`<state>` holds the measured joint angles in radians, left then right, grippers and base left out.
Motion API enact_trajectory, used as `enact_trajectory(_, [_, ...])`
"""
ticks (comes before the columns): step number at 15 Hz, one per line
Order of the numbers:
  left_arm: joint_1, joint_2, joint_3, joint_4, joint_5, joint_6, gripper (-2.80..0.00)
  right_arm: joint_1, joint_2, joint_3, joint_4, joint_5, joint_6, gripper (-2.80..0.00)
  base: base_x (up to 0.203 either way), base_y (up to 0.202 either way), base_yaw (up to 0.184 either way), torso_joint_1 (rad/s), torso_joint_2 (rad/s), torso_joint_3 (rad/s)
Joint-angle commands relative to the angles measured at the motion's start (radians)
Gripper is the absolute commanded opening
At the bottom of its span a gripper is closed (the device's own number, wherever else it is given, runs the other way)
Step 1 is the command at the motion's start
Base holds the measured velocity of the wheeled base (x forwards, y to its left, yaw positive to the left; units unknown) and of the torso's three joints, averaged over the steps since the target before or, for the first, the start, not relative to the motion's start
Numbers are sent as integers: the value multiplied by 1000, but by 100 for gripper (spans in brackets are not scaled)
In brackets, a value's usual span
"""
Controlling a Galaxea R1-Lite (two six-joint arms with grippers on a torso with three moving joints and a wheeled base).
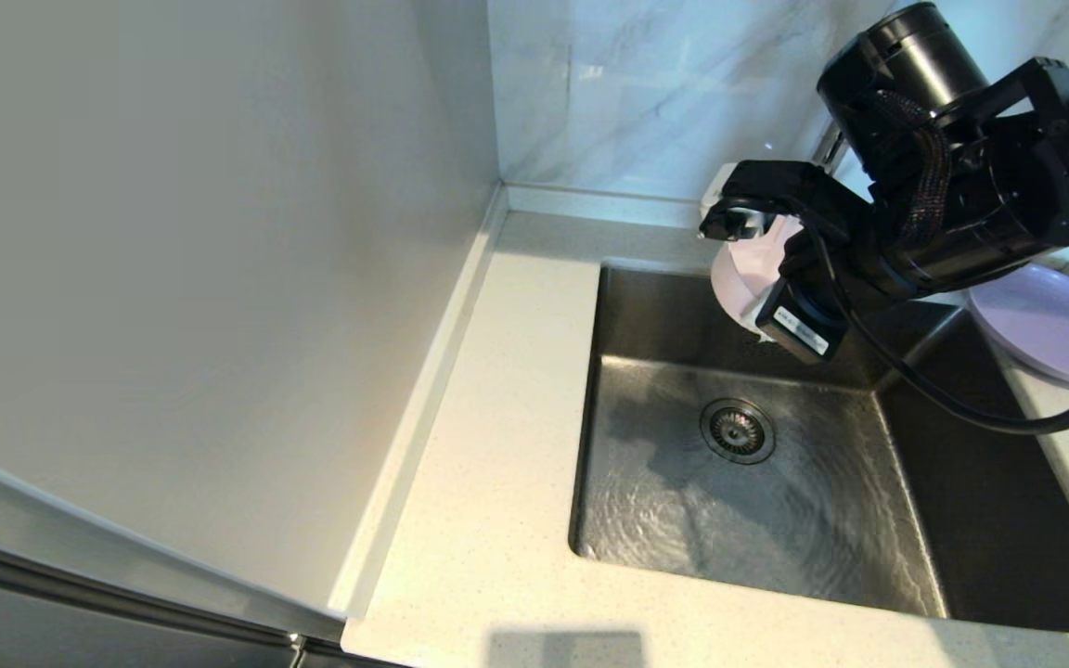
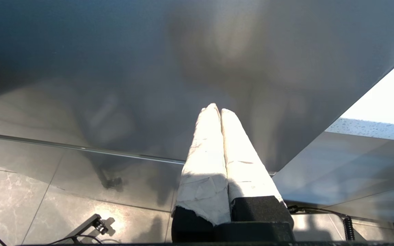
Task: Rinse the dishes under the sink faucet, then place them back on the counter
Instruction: Rinse the bowl
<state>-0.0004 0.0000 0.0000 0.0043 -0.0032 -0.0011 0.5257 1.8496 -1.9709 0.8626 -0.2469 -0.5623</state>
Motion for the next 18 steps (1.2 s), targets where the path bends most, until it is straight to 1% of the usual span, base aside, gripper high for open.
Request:
enact_trajectory(1, [0, 0, 0, 0, 0, 0, -280, -7, -4, 1, 4, -2, -2, -280, 0, 0, 0, 0, 0, 0])
enact_trajectory(7, [0, 0, 0, 0, 0, 0, -280, -44, -13, 1, 3, -12, -2, -280, 0, 0, 0, 0, 0, 0])
enact_trajectory(12, [0, 0, 0, 0, 0, 0, -280, -124, -45, 18, 4, -8, 7, -280, 0, 0, 0, 0, 0, 0])
enact_trajectory(14, [0, 0, 0, 0, 0, 0, -280, -138, -85, 45, 4, -4, 56, -280, 0, 0, 0, 0, 0, 0])
enact_trajectory(16, [0, 0, 0, 0, 0, 0, -280, -177, -137, 100, 4, 1, 92, -280, 0, 0, 0, 0, 0, 0])
enact_trajectory(18, [0, 0, 0, 0, 0, 0, -280, -231, -192, 177, 3, 60, 96, -280, 0, 0, 0, 0, 0, 0])
